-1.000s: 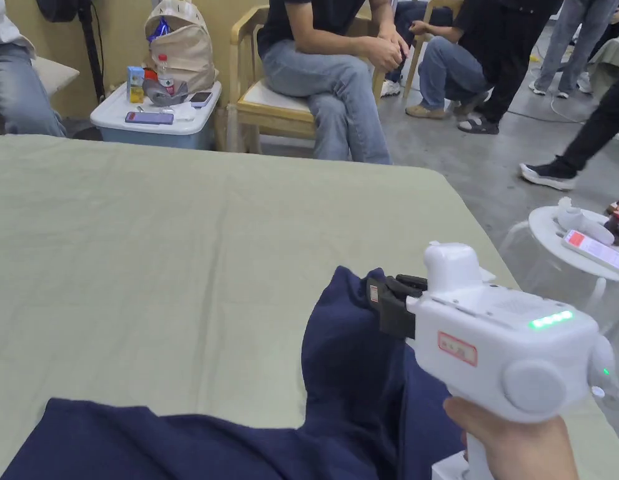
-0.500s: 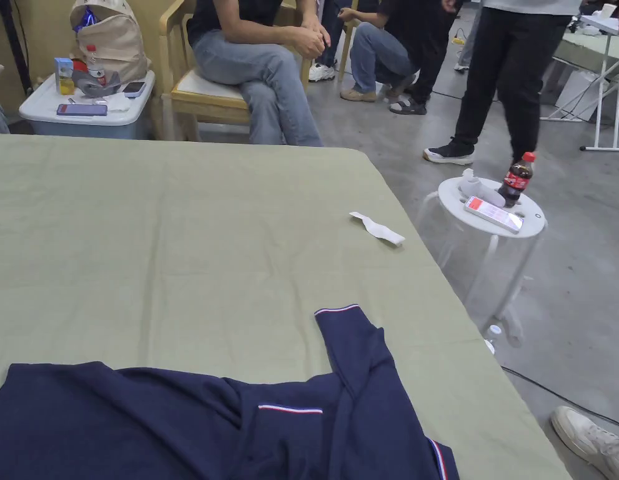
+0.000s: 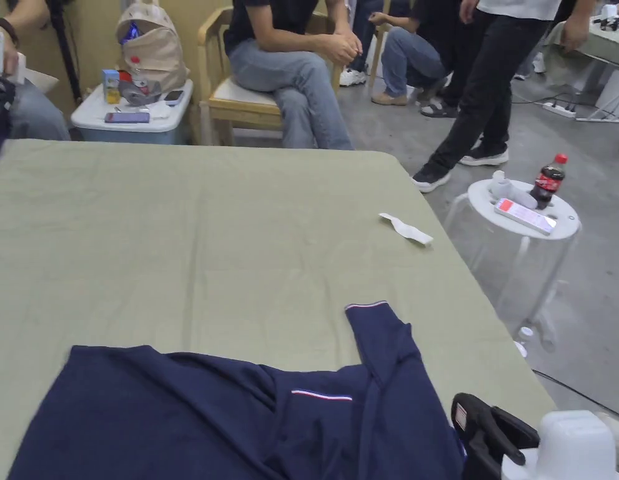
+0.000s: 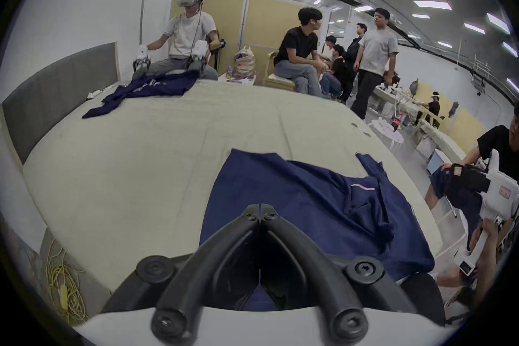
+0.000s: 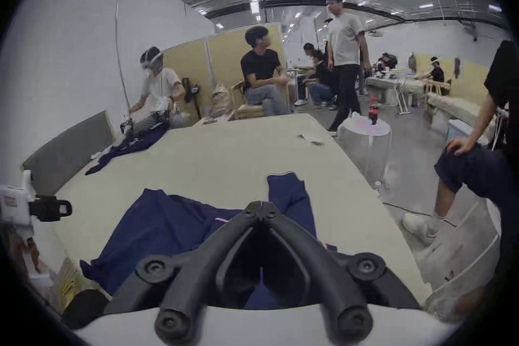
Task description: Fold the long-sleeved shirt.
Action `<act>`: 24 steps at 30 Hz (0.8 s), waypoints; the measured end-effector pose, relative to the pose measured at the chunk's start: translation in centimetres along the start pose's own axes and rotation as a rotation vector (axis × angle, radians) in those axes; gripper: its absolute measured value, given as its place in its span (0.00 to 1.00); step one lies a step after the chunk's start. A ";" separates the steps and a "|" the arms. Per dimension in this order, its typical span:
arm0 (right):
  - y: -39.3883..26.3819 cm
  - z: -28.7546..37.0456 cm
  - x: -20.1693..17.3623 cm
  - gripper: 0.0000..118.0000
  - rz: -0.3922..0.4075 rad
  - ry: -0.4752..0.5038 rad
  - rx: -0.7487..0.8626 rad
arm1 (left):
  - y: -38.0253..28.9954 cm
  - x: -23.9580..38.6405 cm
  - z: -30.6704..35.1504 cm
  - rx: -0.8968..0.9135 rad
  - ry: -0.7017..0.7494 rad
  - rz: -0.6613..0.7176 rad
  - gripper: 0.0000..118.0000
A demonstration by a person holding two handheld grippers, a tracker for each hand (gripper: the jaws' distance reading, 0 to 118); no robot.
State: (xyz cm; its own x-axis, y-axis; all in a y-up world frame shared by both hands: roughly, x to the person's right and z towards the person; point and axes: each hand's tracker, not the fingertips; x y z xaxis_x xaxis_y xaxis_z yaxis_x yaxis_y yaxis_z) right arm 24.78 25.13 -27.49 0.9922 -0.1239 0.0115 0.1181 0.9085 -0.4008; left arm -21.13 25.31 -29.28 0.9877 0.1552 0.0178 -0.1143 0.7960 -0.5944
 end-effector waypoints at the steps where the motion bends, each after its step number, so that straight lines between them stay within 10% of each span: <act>1: -0.5 -0.5 -0.3 0.00 0.003 0.012 -0.024 | -0.1 -0.2 -0.5 -0.002 -0.007 0.007 0.00; 10: -2.6 -4.9 -1.2 0.00 -0.020 0.083 -0.126 | 7.7 -1.8 -13.3 -0.014 -0.015 -0.034 0.04; 13: -2.8 -5.9 -0.7 0.00 -0.075 0.099 -0.148 | 9.9 -4.2 -22.7 -0.143 -0.069 0.018 0.75; 21: -4.3 -7.1 1.6 0.00 -0.061 0.019 -0.240 | 7.9 -4.4 -33.5 -0.236 -0.020 -0.111 0.68; 24: -4.6 -7.5 2.5 0.00 -0.069 -0.012 -0.254 | 6.8 -2.9 -31.8 -0.216 0.039 -0.156 0.28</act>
State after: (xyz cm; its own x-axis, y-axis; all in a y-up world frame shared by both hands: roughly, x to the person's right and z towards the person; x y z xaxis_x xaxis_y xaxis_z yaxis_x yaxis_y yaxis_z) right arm 26.46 17.66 -32.48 0.9828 -0.1759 0.0567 0.1731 0.7686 -0.6158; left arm -21.36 11.71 -58.92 0.9955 0.0148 0.0939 0.0604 0.6644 -0.7449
